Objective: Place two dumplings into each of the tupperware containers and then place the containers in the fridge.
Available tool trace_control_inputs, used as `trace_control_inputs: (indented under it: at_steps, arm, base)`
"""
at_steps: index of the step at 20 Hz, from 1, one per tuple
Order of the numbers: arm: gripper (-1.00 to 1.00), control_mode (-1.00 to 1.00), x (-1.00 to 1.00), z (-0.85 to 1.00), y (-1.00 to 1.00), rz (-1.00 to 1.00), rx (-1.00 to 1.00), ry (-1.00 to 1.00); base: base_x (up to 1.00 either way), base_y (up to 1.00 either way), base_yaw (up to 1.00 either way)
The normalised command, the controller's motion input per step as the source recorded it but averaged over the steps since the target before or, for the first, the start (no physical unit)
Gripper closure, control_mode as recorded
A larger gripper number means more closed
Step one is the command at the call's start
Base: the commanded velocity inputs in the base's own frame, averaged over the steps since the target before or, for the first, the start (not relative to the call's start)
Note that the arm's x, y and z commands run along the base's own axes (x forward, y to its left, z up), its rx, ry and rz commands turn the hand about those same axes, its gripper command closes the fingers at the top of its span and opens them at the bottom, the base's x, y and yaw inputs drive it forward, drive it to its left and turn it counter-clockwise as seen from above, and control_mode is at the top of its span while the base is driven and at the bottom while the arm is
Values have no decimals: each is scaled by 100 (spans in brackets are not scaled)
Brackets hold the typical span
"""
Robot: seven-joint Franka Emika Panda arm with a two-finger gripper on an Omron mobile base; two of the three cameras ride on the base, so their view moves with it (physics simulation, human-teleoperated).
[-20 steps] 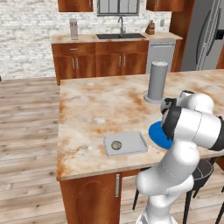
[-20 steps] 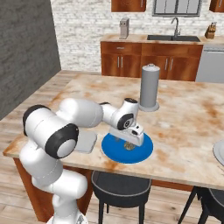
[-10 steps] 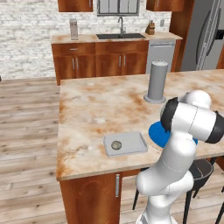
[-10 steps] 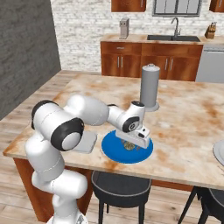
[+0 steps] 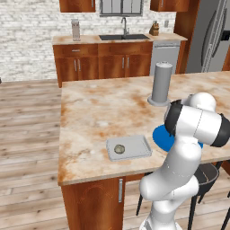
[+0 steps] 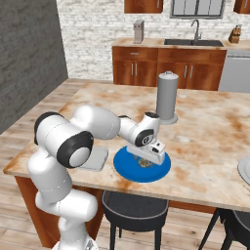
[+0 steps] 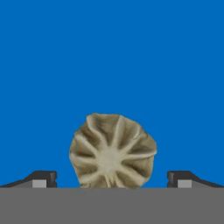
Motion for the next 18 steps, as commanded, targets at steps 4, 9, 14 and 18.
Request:
trace_control_inputs:
  at_steps: [4,9,14,18]
  arm:
    - [-100,-100,0,-2,1,0,0,0]
    - [-100,-100,0,-10,0,0,0,0]
    - [-100,-100,0,-9,0,0,0,0]
    - [-100,-100,9,-7,0,0,0,0]
  base:
    - [0,0,0]
    - [0,0,0]
    - [0,0,0]
    - [0,0,0]
